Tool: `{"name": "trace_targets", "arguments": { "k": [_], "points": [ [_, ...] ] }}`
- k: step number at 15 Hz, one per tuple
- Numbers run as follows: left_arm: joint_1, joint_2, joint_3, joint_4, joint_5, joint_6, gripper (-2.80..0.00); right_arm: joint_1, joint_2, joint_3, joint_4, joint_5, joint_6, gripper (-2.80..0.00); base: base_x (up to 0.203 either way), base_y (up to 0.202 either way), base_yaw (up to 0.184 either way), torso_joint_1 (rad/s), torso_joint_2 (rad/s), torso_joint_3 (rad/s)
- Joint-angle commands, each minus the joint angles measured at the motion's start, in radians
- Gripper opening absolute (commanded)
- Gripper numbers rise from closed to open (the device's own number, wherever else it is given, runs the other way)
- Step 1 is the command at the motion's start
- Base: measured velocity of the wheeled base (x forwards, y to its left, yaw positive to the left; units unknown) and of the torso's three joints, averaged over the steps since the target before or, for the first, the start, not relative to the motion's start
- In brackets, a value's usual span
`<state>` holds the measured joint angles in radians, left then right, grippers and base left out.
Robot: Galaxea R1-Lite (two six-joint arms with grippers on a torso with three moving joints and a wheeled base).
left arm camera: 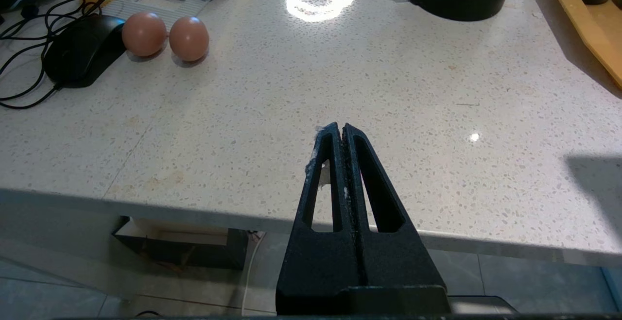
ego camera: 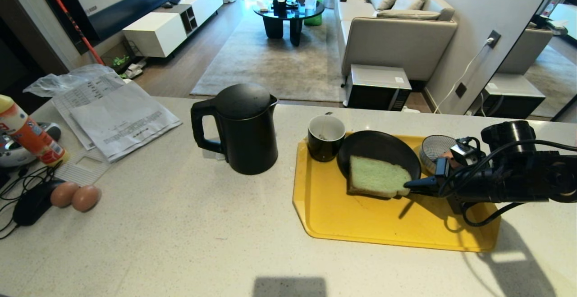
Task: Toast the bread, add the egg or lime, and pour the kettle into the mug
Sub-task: Pick up the bread slice, then put the bread slices in the toaster
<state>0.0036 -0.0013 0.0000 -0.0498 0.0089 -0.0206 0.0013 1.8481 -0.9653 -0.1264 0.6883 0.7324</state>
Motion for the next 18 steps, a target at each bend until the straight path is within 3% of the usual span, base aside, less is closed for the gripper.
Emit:
{"name": "trace_targets", "arguments": {
  "k": [1,8,18],
  "points": [
    [0.000,-0.002,0.015,-0.001,0.000,-0.001,-2.80,0.000,-0.026,0.001,0.000,0.006,0.005,-2.80,0.000,0.000,0.000,0.000,0.00,0.000],
    [0.001,-0.002,0.015,-0.001,0.000,-0.001,-2.80,0.007,-0.178,0.000,0.074,0.012,0.016,-2.80,0.000,0.000,0.000,0.000,0.00,0.000],
    [0.000,-0.002,0.015,-0.001,0.000,-0.001,-2.80,0.090,-0.426,-0.050,0.218,0.010,0.009,-2.80,0.000,0.000,0.000,0.000,0.00,0.000]
  ]
}}
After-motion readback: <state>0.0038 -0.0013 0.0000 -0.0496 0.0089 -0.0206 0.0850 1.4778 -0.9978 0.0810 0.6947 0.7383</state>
